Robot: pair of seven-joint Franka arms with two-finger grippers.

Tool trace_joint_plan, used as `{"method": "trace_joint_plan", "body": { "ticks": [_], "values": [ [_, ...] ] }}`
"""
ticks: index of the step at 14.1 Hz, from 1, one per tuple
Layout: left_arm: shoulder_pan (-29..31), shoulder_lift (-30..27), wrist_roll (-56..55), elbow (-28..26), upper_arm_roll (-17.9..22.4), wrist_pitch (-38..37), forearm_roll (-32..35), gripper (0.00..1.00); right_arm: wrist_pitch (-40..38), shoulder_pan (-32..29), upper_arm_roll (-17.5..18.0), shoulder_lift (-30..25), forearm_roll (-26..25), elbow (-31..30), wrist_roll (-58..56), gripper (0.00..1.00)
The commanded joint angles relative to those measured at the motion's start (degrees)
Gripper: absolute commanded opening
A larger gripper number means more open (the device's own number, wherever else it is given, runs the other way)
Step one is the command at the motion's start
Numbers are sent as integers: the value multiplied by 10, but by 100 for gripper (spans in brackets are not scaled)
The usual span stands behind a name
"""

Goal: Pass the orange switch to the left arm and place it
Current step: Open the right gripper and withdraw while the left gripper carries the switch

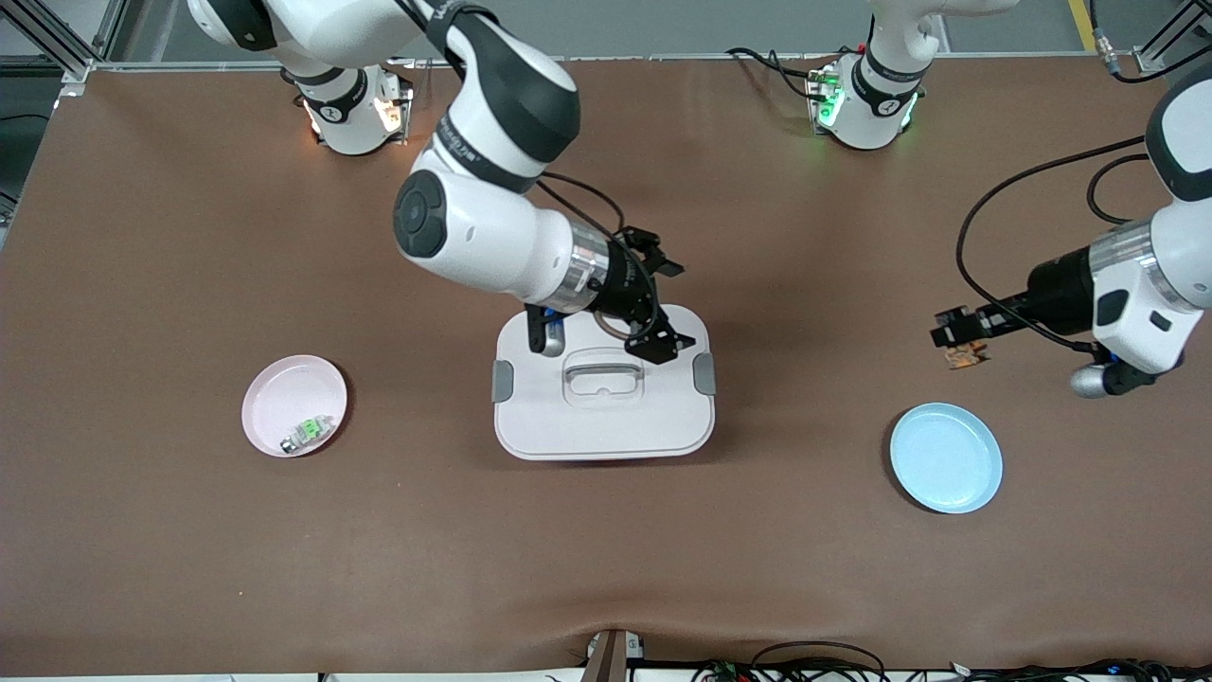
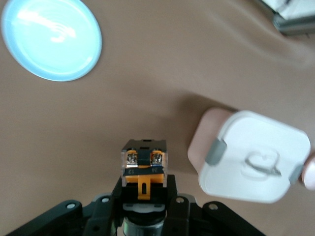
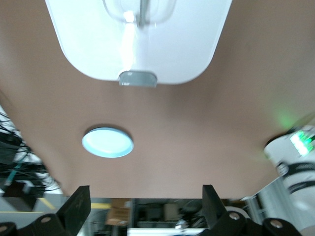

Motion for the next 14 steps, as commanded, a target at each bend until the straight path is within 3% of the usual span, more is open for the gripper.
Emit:
{"method": "trace_joint_plan", "body": {
  "ticks": [1, 7, 12, 14],
  "values": [
    [-4, 19, -92, 5, 3, 42, 36, 0, -53, -25, 5, -5, -2, 9, -50, 100],
    [3, 61, -330, 4, 8, 83, 109, 0, -189, -105, 0, -51, -11, 9, -233, 100],
    [11, 111, -425, 4, 9, 146, 153, 0, -275, -142, 0, -78, -113, 8, -427, 100],
    [12, 130, -443, 4, 14, 169, 159, 0, -309, -155, 0, -86, -187, 8, -536, 100]
  ]
}}
